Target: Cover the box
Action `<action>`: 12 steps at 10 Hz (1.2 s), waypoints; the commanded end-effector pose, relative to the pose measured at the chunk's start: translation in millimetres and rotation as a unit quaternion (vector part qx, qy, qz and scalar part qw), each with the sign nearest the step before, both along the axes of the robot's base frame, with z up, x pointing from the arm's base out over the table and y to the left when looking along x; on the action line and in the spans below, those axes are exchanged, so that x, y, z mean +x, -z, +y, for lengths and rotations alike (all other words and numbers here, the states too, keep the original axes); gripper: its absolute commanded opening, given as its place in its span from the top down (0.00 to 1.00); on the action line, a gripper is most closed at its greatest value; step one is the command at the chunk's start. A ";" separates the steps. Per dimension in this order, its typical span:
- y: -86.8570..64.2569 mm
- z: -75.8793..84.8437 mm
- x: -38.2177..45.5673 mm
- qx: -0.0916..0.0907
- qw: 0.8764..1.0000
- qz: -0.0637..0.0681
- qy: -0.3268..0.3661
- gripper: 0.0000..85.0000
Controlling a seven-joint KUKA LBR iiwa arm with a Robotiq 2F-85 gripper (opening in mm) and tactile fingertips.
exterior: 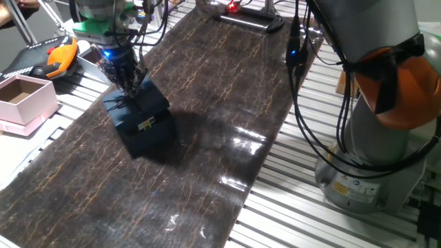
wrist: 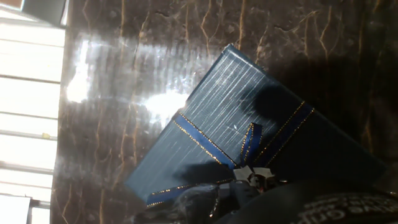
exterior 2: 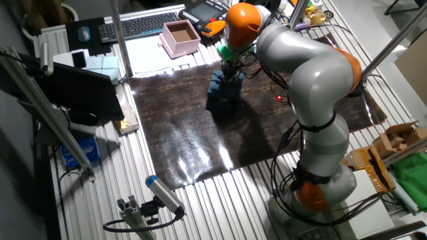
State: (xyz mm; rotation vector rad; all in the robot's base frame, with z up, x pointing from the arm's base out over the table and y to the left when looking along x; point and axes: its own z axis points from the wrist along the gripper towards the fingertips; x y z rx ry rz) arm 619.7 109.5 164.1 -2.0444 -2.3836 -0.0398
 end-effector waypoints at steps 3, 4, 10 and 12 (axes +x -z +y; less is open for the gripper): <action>5.3 2.2 1.8 -0.002 1.000 -0.001 -0.006 0.99; 7.3 2.1 1.9 -0.002 1.000 -0.002 -0.006 0.99; 18.5 -3.5 0.2 -0.007 1.000 -0.006 -0.015 0.99; 16.7 -4.0 -1.5 -0.006 1.000 -0.004 -0.016 0.99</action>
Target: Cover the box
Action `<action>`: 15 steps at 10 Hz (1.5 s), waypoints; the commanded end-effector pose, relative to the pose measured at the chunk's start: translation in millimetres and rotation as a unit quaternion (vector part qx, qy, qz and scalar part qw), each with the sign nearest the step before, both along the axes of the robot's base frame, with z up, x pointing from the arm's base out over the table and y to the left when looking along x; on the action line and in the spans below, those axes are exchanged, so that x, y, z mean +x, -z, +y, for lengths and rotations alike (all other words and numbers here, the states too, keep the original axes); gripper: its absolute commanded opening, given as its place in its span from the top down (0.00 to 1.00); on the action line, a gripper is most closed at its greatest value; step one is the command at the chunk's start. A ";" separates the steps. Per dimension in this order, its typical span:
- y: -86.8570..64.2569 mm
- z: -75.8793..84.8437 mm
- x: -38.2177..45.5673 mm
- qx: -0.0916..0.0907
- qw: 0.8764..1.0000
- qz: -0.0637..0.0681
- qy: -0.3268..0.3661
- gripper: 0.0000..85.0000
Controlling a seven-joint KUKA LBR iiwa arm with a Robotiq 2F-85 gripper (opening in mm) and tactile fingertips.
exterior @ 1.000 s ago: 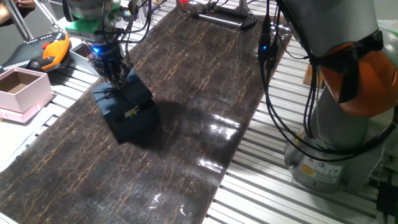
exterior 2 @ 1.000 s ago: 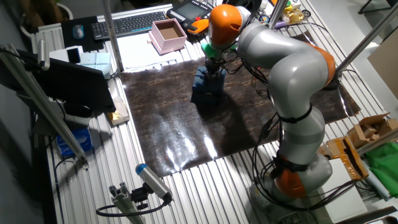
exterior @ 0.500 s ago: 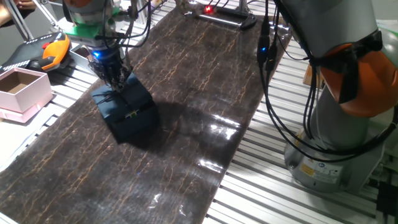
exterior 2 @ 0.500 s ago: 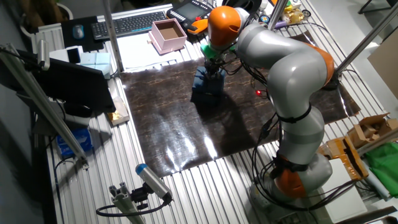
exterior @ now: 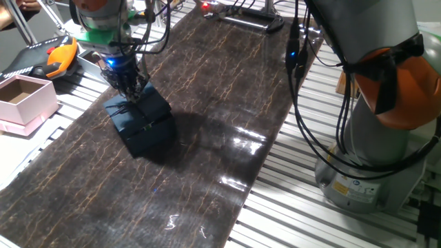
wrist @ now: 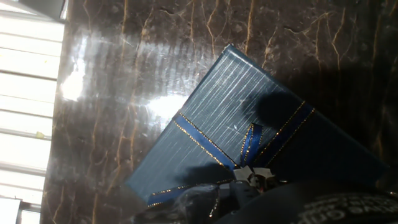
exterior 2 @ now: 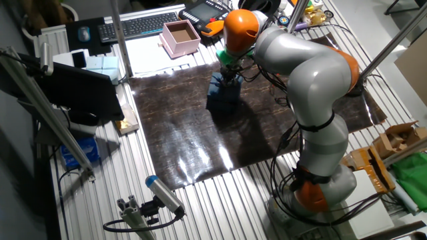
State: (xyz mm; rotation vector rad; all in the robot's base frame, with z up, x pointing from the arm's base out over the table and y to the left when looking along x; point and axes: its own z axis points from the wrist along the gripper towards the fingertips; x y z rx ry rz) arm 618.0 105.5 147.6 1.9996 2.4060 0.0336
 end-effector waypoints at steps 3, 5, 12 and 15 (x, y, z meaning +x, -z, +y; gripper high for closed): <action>1.5 0.1 -2.4 0.003 1.000 -0.001 -0.001 0.99; 1.5 0.5 -3.2 0.003 1.000 -0.002 -0.003 0.99; 4.1 0.1 -6.7 0.005 1.000 -0.003 -0.021 0.99; 5.8 -0.7 -7.9 0.004 1.000 -0.004 -0.023 0.99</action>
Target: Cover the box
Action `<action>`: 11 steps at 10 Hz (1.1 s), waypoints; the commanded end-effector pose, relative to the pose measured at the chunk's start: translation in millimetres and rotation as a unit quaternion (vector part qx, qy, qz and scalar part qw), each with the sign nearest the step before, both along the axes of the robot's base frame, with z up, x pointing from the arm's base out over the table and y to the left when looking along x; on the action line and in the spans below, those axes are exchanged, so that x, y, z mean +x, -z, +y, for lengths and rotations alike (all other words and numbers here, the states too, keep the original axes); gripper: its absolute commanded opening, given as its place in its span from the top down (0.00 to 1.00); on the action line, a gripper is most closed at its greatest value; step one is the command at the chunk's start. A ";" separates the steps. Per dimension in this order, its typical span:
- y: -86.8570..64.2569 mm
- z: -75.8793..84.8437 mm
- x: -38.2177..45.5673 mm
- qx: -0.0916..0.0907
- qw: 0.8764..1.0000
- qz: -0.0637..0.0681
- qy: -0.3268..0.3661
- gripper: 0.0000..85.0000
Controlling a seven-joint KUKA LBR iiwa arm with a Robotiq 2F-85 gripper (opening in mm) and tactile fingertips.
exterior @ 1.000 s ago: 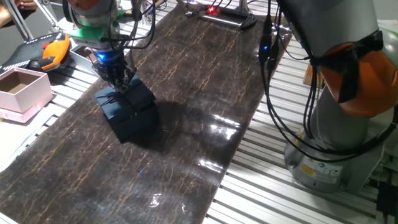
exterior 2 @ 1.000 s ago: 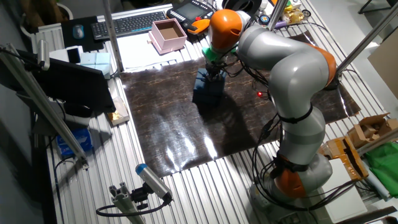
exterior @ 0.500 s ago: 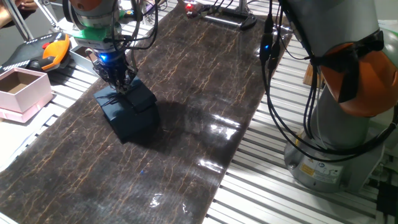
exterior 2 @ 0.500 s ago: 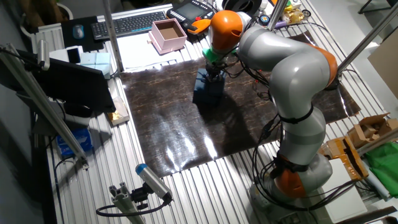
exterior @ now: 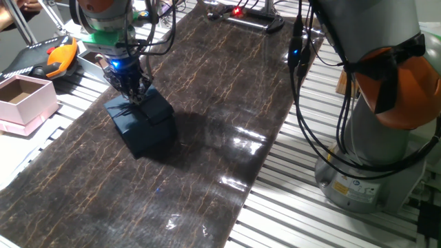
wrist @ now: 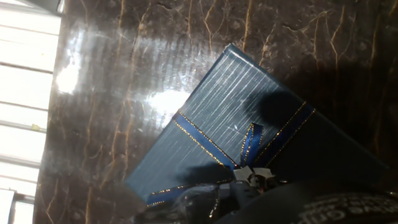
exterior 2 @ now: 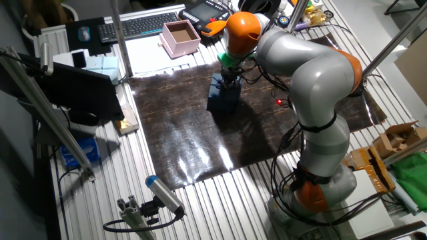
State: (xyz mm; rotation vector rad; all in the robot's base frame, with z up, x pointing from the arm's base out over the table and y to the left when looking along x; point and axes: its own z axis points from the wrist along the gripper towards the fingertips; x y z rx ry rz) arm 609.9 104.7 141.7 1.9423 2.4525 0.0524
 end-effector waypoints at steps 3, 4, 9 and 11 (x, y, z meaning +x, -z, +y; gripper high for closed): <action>1.1 -0.5 -1.3 0.001 1.000 -0.001 -0.003 0.99; 1.7 -0.5 -1.6 0.002 1.000 -0.002 -0.004 0.99; 6.4 -1.4 -2.8 0.004 1.000 -0.003 -0.010 0.99; 6.9 -1.9 -2.7 0.005 1.000 -0.003 -0.011 0.99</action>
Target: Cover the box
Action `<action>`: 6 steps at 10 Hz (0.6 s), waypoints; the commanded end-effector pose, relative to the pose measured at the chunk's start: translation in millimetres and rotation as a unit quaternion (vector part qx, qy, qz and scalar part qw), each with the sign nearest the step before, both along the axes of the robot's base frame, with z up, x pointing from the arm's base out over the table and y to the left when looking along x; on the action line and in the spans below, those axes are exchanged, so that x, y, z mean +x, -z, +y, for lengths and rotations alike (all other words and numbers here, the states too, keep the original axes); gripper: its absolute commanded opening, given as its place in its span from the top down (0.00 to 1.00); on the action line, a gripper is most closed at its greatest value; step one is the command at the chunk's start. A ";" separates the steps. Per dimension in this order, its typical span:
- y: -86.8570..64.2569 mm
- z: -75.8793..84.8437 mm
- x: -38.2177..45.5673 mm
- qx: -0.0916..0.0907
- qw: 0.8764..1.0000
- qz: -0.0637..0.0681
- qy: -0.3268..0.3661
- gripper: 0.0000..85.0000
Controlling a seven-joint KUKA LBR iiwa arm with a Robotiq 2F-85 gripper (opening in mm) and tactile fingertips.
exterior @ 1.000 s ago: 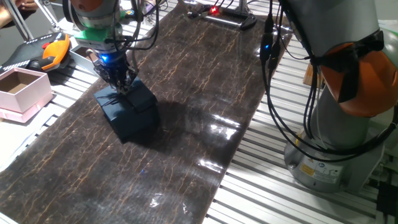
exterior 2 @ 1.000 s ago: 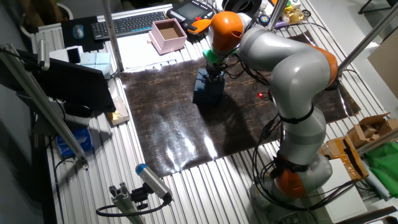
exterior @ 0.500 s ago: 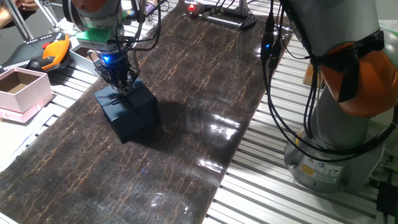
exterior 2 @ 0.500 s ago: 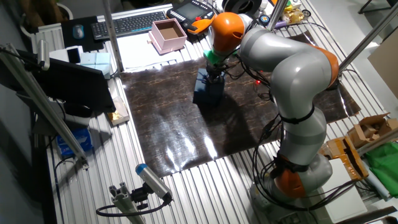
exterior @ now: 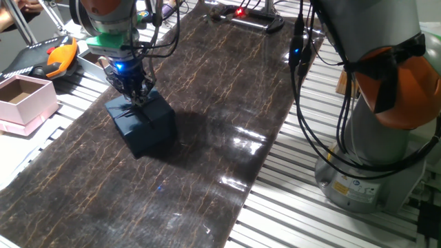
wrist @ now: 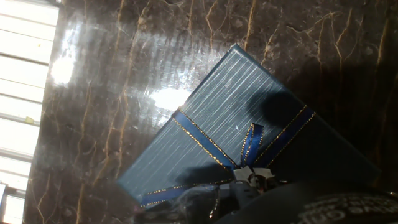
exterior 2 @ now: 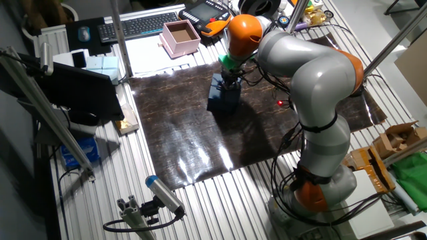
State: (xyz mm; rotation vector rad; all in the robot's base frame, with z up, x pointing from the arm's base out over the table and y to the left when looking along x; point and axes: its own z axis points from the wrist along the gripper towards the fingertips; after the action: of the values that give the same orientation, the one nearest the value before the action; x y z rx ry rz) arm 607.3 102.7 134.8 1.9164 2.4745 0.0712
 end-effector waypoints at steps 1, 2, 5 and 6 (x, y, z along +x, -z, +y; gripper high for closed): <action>0.2 -0.4 -0.1 0.000 1.000 0.000 -0.001 0.99; 1.2 -0.8 -0.2 0.000 1.000 0.000 -0.003 0.99; 3.7 -1.5 -0.5 0.001 1.000 0.000 -0.005 0.99; 4.0 -1.4 -0.6 0.001 1.000 0.000 -0.005 0.99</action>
State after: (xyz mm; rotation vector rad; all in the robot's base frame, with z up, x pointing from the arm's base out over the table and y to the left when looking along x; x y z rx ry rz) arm 606.6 101.4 130.8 1.9058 2.4856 0.0736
